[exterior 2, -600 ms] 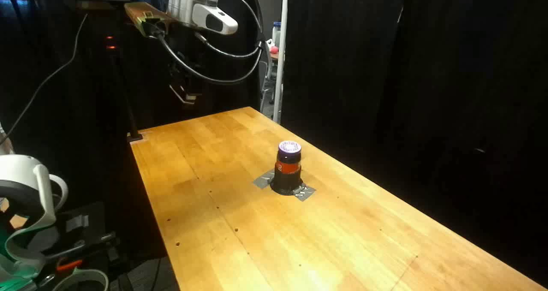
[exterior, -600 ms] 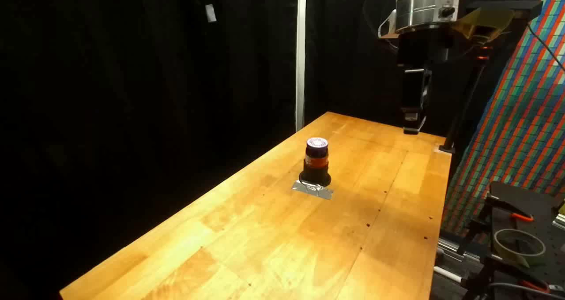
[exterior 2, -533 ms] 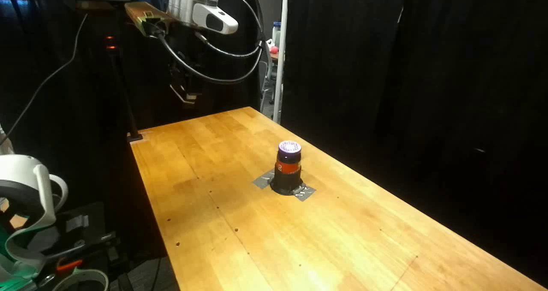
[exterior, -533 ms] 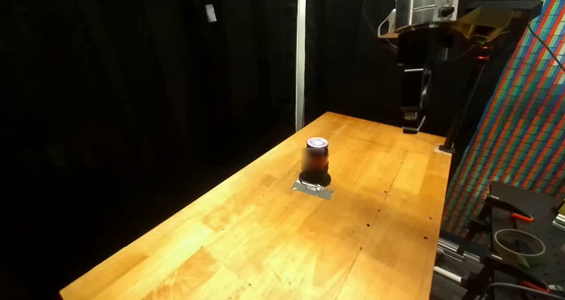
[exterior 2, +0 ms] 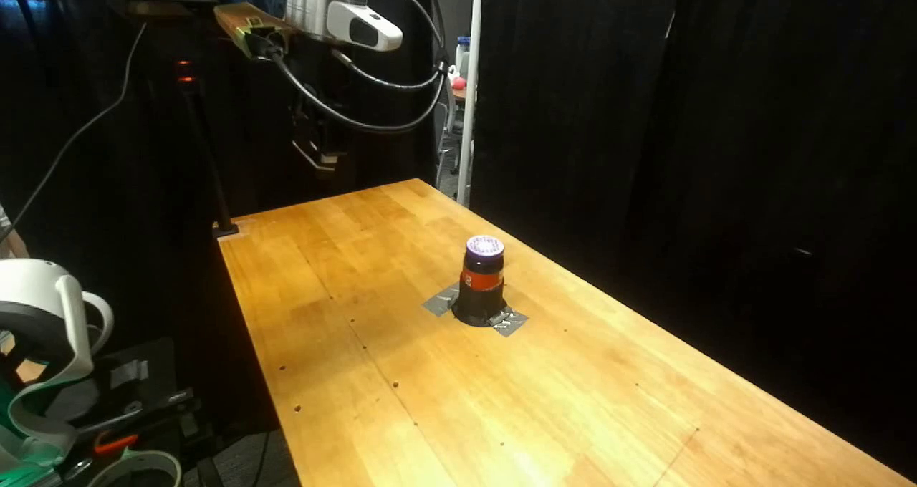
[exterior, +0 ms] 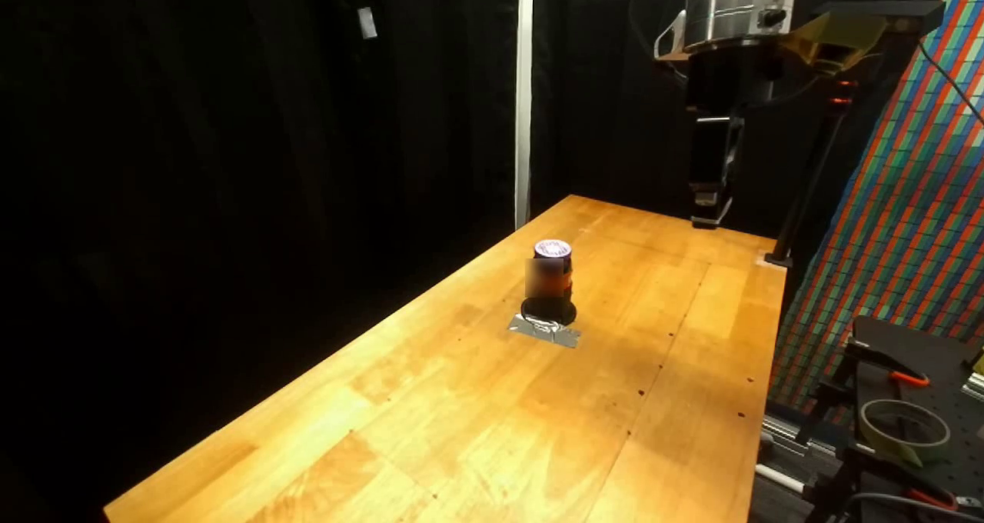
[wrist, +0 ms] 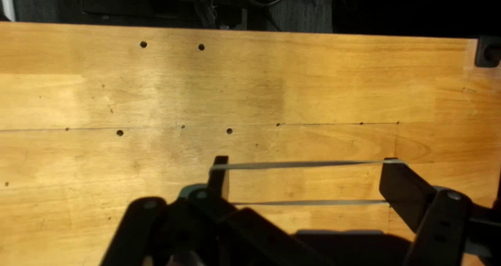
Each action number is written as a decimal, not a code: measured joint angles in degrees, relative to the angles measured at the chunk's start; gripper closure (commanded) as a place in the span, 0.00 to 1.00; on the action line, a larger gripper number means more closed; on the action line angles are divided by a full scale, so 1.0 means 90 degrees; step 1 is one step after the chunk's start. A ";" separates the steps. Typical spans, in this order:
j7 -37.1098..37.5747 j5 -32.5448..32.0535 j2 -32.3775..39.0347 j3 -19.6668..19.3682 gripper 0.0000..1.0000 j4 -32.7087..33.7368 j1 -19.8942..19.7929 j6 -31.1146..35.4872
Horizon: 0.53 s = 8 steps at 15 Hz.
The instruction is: Put the rubber band around the jar.
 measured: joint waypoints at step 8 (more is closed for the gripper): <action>0.0650 -0.1865 0.1842 -0.0231 0.00 0.1667 -0.0358 0.1339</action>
